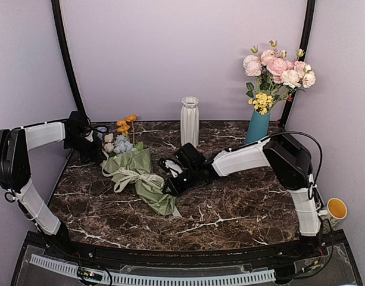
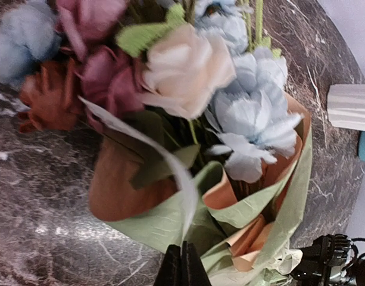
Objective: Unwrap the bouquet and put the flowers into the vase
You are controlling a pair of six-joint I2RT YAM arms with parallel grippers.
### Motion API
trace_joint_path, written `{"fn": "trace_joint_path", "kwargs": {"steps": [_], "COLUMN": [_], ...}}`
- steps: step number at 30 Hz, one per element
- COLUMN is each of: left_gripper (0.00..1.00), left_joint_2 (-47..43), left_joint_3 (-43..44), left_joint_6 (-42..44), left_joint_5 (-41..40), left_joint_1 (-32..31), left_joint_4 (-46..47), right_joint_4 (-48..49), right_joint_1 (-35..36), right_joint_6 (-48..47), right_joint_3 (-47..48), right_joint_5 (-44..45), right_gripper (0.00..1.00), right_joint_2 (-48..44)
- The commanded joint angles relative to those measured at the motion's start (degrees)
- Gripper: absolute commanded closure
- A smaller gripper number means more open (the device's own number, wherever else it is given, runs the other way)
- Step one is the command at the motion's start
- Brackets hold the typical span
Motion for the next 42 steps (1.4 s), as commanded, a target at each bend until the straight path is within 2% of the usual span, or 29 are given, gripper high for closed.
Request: {"fn": "trace_joint_path", "kwargs": {"steps": [1, 9, 17, 24, 28, 30, 31, 35, 37, 38, 39, 42], "left_gripper": [1.00, 1.00, 1.00, 1.00, 1.00, 0.93, 0.84, 0.38, 0.22, 0.10, 0.06, 0.05], "left_joint_2": [-2.5, -2.0, 1.6, 7.4, 8.2, 7.1, 6.4, 1.4, -1.2, -2.2, -3.2, -6.4], "left_joint_3": [5.5, 18.4, 28.2, 37.8, 37.5, 34.7, 33.1, 25.5, 22.1, 20.7, 19.3, 14.8], "left_joint_6": [-1.0, -2.5, -4.7, -4.5, -4.9, -4.9, -4.8, -4.4, -3.7, -3.4, -2.8, 0.2], "left_joint_5": [-9.8, -23.1, -28.2, -30.2, -26.2, -23.5, -22.5, -21.9, -21.7, -21.2, -20.3, -15.0], "left_joint_1": [1.9, 7.8, 9.5, 9.7, 9.7, 9.7, 9.7, 9.7, 9.7, 9.7, 9.7, 8.7], "left_joint_4": [-2.6, -7.4, -8.4, -10.3, -9.3, -8.5, -8.1, -6.7, -6.3, -6.5, -6.9, -5.8], "right_joint_4": [0.9, 0.3, -4.5, -6.9, -6.7, -6.8, -6.9, -7.6, -9.1, -9.9, -10.5, -9.7], "right_joint_1": [-0.5, -3.0, -4.9, -5.8, -5.7, -5.2, -4.7, -2.3, -1.6, -1.5, -1.4, -0.7], "right_joint_6": [3.2, 7.7, 9.6, 8.6, 6.1, 4.1, 2.8, -2.7, -4.5, -4.9, -4.8, -4.7], "right_joint_3": [-4.9, -10.7, -14.2, -17.8, -15.2, -12.4, -10.6, -3.6, 0.7, 2.9, 5.3, 10.5], "right_joint_5": [5.7, 11.2, 16.1, 17.0, 14.3, 12.4, 11.3, 8.2, 6.8, 6.0, 5.2, 2.2], "right_gripper": [1.00, 1.00, 1.00, 1.00, 1.00, 1.00, 1.00, 0.99, 0.97, 0.94, 0.91, 0.77], "right_joint_2": [-4.0, -10.6, -14.7, -17.4, -15.9, -14.5, -13.9, -10.5, -7.7, -6.2, -4.6, -1.1]}}
